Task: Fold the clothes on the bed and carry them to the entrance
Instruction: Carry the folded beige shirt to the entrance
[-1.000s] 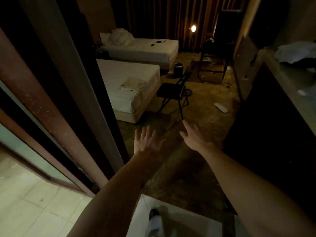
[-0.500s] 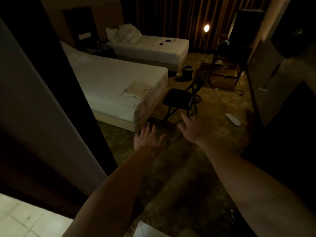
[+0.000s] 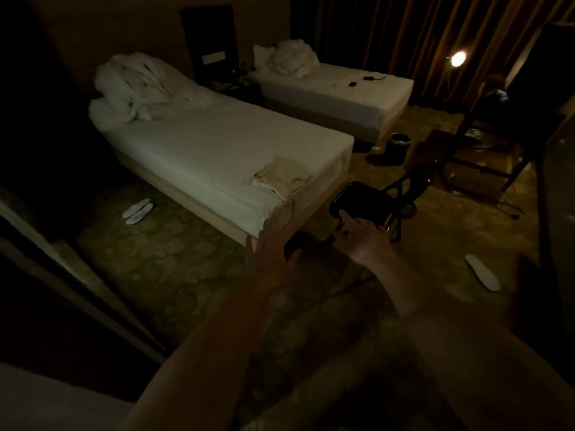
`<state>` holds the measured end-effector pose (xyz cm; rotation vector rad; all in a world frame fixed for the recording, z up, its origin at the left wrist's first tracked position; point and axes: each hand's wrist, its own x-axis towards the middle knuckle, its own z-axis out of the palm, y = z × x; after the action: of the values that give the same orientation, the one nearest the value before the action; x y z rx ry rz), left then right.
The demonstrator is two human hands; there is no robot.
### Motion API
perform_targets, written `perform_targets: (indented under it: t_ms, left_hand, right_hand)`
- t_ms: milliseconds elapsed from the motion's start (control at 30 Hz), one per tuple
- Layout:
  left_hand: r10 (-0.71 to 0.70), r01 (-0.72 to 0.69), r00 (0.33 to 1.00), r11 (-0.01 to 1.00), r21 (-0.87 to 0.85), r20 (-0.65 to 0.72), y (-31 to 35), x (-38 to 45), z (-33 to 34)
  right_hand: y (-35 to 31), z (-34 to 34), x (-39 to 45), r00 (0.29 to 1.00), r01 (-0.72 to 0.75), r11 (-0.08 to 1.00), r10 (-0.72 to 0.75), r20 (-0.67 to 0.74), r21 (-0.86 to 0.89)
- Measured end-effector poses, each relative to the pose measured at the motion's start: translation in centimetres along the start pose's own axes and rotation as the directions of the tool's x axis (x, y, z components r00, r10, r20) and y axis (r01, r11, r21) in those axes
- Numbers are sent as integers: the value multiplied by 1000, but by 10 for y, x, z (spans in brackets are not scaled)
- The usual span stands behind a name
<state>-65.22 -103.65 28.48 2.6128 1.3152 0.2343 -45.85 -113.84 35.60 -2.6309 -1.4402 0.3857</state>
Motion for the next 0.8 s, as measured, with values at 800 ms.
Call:
perform_targets:
  t_ms: [800]
  left_hand:
    - [-392,381,913,918,108,114,-59,338,17]
  right_hand:
    - [-31,-15,439,963,248,966,-236,133,-79]
